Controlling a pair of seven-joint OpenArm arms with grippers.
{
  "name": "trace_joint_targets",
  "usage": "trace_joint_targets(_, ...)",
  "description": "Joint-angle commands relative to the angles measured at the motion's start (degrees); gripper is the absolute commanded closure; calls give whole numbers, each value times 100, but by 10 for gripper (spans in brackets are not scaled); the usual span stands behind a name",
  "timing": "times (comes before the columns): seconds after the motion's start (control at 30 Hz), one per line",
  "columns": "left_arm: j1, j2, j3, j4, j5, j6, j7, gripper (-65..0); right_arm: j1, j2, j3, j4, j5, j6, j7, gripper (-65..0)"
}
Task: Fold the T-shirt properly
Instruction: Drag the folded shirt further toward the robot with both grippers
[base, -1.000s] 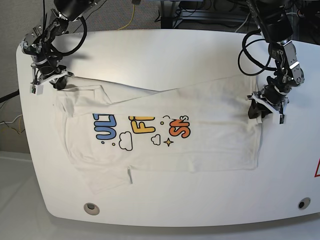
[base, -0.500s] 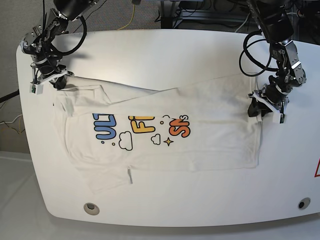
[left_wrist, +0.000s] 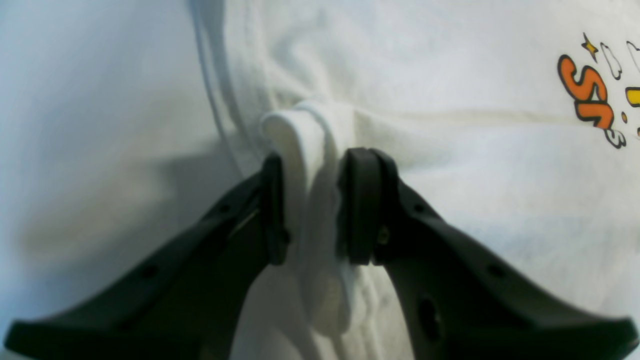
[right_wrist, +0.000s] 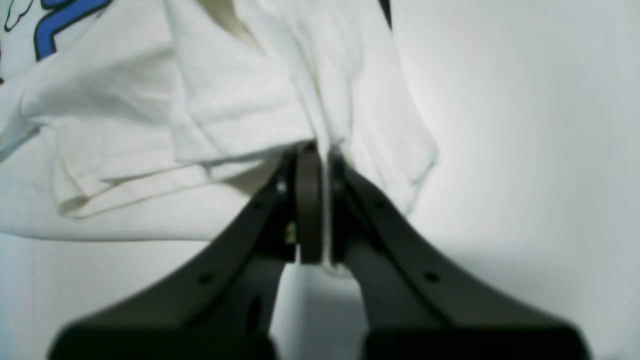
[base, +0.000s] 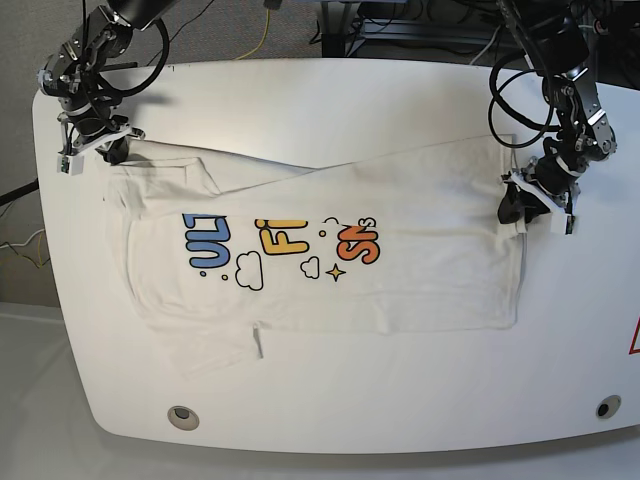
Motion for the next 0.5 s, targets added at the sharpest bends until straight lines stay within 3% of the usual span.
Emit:
trace_joint_targets(0.0, 240, -27, 11, -40, 493, 115, 609, -162, 4, 92, 21, 108, 29, 8, 67, -11)
trace_joint_targets(0.47, 961, 25, -164, 716, 493, 123, 617, -162, -365, 57, 4, 117, 55, 8, 76, -11)
